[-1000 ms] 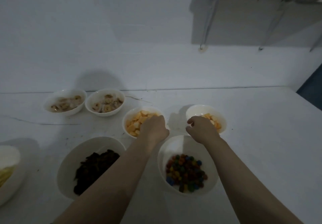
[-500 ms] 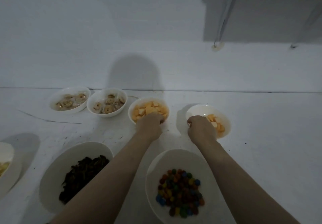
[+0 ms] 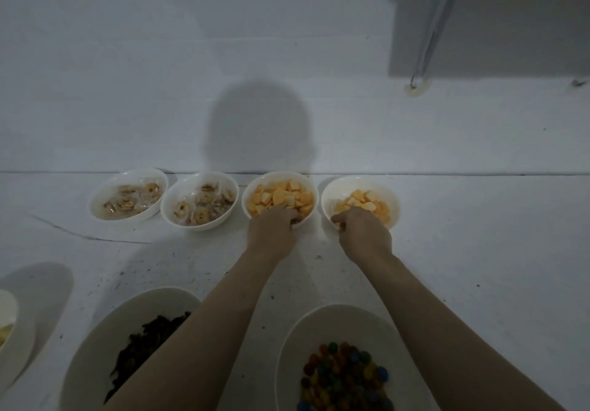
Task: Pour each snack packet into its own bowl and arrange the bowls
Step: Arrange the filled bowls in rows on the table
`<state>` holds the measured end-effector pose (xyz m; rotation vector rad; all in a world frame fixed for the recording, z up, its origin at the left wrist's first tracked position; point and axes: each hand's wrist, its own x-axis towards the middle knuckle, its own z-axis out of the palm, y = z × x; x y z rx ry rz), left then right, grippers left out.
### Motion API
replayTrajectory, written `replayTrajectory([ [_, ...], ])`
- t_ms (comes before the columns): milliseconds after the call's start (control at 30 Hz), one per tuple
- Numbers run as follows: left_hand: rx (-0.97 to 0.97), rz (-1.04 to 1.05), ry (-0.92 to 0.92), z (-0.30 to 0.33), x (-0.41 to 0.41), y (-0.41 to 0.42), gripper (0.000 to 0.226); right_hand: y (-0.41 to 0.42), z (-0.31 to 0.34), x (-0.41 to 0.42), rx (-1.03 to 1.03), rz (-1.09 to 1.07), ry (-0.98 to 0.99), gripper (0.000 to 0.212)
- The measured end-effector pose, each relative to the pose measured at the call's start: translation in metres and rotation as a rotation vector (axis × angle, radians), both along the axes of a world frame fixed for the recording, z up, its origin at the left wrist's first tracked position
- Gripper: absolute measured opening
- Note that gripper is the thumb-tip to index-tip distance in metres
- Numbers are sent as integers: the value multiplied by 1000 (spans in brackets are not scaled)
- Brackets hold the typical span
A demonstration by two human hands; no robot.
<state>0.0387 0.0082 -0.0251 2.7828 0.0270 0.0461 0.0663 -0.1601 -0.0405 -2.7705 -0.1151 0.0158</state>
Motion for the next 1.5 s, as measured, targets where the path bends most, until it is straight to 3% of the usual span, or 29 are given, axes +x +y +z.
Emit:
replayTrajectory([
  [533,-2,48,-50,-1,-20,3,38,3,13,-16,40,-37,18,45],
  [833,-224,148,-252,30,-119,4,26,21,57,-108,294,54,-108,30],
  [1067,-216,131,-271,34,-193,38,23,51,65,-182,242,109,-24,26],
  [1200,-177,137,-108,32,-213,58,26,64,64,-207,108,102,104,27],
  [1367,28,148,246,27,-223,76,49,78,59,-231,-124,-31,331,60],
  [1433,22,57,281,27,-222,81,29,84,53,-235,-204,-28,366,50],
  [1500,20,-25,258,28,-221,80,26,88,47,-237,-243,-18,346,34],
])
